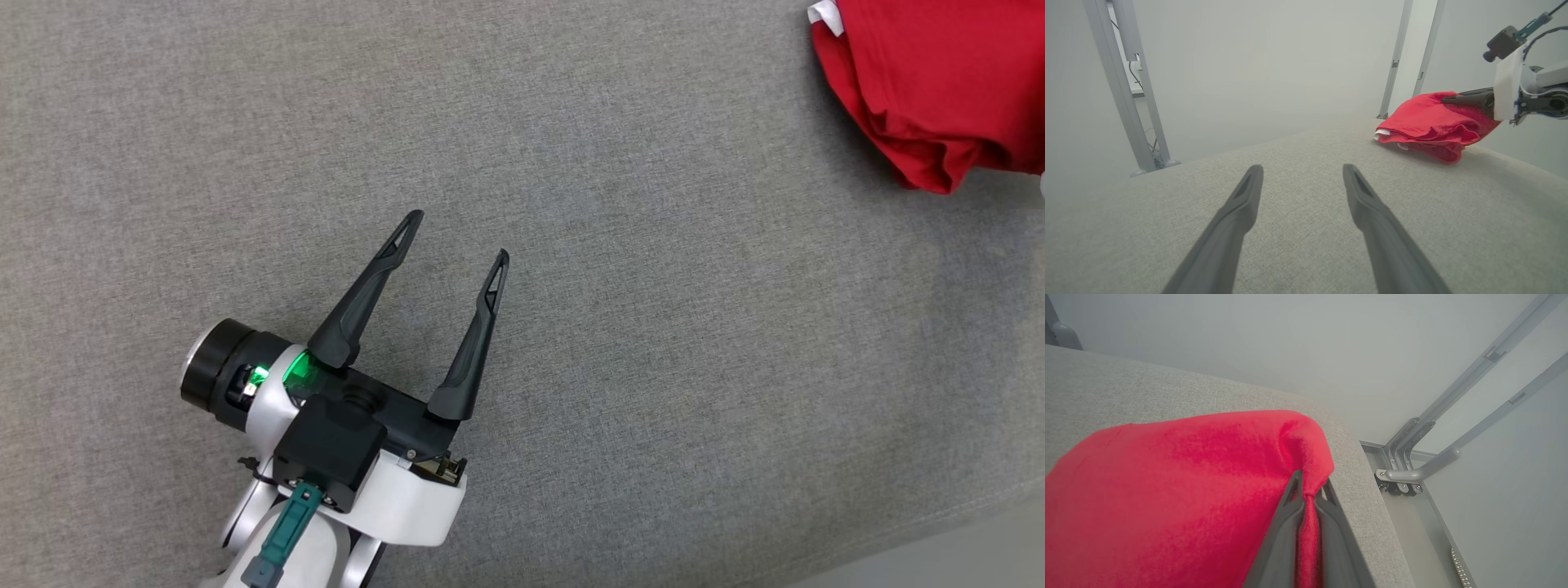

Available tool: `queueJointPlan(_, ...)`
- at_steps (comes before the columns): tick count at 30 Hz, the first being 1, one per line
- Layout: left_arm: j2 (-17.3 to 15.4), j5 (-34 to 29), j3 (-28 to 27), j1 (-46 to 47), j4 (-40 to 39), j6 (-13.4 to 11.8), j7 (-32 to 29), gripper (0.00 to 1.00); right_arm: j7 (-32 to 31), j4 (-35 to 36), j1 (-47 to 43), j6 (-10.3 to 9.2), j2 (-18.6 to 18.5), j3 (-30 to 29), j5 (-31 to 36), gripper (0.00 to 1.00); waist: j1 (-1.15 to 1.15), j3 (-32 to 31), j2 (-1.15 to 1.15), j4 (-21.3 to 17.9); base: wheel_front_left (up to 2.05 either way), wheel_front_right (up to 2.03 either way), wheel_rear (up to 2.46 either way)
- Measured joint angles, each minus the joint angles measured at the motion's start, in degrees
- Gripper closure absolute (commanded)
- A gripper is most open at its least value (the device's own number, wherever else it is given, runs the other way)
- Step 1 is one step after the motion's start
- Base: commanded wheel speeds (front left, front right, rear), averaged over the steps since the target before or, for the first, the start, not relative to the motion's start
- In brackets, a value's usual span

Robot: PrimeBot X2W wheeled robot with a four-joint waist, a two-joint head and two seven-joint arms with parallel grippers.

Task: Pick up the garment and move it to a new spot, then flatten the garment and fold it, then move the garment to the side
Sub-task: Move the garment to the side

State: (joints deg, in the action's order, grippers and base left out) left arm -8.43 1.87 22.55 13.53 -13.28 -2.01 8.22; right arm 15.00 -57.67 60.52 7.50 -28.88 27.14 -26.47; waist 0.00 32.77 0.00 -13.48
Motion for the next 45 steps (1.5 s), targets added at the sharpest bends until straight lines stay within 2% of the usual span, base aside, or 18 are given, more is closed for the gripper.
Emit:
queueJointPlan(1, 0.0, 0.1, 0.1, 0.1, 0.2, 0.0, 0.1, 0.00, 0.0, -0.5, -0.1, 0.00, 0.4, -1.4, 1.1, 0.11, 0.00, 0.0, 0.00, 0.2, 0.00, 0.00, 0.00)
queueJointPlan(2, 0.0, 0.2, 0.3, 0.2, 0.3, 0.2, 0.1, 0.00, 0.0, -0.6, -0.2, 0.00, 0.9, -3.0, 2.3, 0.00, 0.00, -0.1, 0.00, 0.3, 0.00, 0.00, 0.00)
queueJointPlan(8, 0.1, 0.7, 0.4, 0.5, 1.6, 0.2, 0.9, 0.00, 0.1, 2.8, -1.3, 0.00, 1.7, -15.1, 15.4, 0.00, 0.00, -0.9, 0.00, 0.9, 0.00, 0.00, 0.00)
queueJointPlan(10, 0.3, 0.9, 0.5, 0.5, 2.4, 0.0, 1.4, 0.00, 0.1, 5.7, -3.0, 0.00, 4.1, -18.9, 19.5, 0.00, 0.00, -1.8, 0.00, 1.1, 0.00, 0.00, 0.00)
queueJointPlan(14, 1.1, 2.0, 0.5, -0.4, 4.0, -0.6, 2.5, 0.00, 0.1, 11.4, -7.6, 0.01, 10.0, -21.2, 23.6, 0.00, 0.00, -4.2, 0.00, 1.8, 0.00, 0.00, 0.00)
queueJointPlan(20, 2.4, 5.0, -1.3, -2.2, 6.8, -2.7, 4.0, 0.00, 0.1, 17.5, -13.9, 0.00, 15.0, -17.7, 21.7, 0.00, 0.00, -8.7, 0.00, 3.6, 0.00, 0.00, 0.00)
queueJointPlan(25, 3.0, 7.4, -3.6, -3.5, 9.6, -4.1, 5.2, 0.00, 0.1, 22.0, -18.8, 0.00, 16.3, -13.7, 18.9, 0.00, 0.00, -12.5, 0.00, 6.0, 0.00, 0.00, 0.00)
queueJointPlan(30, 3.4, 9.4, -5.4, -4.6, 12.1, -5.0, 6.0, 0.00, 0.1, 27.3, -24.5, 0.00, 17.7, -12.4, 17.6, 0.00, 0.00, -16.1, 0.00, 8.2, 0.00, 0.00, 0.00)
queueJointPlan(37, 4.2, 11.5, -6.1, -7.6, 14.6, -5.7, 6.6, 0.00, 0.1, 36.4, -34.5, 0.00, 19.8, -14.5, 19.2, 0.00, 0.00, -21.3, 0.00, 11.1, 0.00, 0.00, 0.00)
queueJointPlan(45, 5.0, 11.9, -7.5, -11.3, 14.8, -6.1, 6.7, 0.00, 0.1, 44.4, -46.0, 0.00, 22.9, -19.8, 21.6, 0.00, 0.00, -26.2, 0.00, 13.3, 0.00, 0.00, 0.00)
